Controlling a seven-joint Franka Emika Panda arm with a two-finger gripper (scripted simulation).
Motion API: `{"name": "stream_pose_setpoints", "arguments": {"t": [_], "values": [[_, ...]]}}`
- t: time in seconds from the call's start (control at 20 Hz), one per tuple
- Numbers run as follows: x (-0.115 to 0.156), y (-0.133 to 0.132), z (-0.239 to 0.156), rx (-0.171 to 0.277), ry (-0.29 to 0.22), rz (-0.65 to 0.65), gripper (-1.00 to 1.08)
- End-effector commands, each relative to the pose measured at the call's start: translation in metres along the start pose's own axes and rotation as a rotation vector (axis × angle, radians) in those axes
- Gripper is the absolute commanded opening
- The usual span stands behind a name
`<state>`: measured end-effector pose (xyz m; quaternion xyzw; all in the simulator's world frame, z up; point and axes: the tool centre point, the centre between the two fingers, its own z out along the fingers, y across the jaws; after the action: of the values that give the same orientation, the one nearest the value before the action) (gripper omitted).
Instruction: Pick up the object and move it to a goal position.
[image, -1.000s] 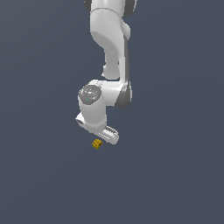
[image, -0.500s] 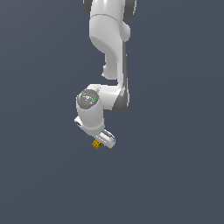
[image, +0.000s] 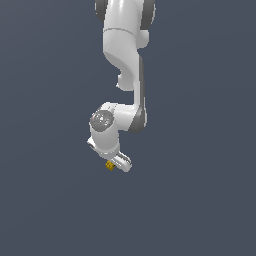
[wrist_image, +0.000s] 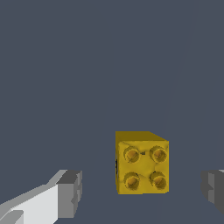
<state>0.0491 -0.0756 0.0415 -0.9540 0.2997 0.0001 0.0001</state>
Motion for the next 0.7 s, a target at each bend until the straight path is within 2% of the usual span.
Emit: {"name": "stream_pose_setpoints", "arguments": {"t": [0.0,0.3,0.35,0.65], "values": [[-0.0003,0.0002,0.0118,0.0,0.0,0.001,1.0],[0.001,-0.0004,0.0196,0.0,0.0,0.002,1.0],[0.001,-0.0004,0.0196,0.0,0.0,0.002,-1.0],[0.001,-0.0004,0.0196,0.0,0.0,0.002,-1.0]]}}
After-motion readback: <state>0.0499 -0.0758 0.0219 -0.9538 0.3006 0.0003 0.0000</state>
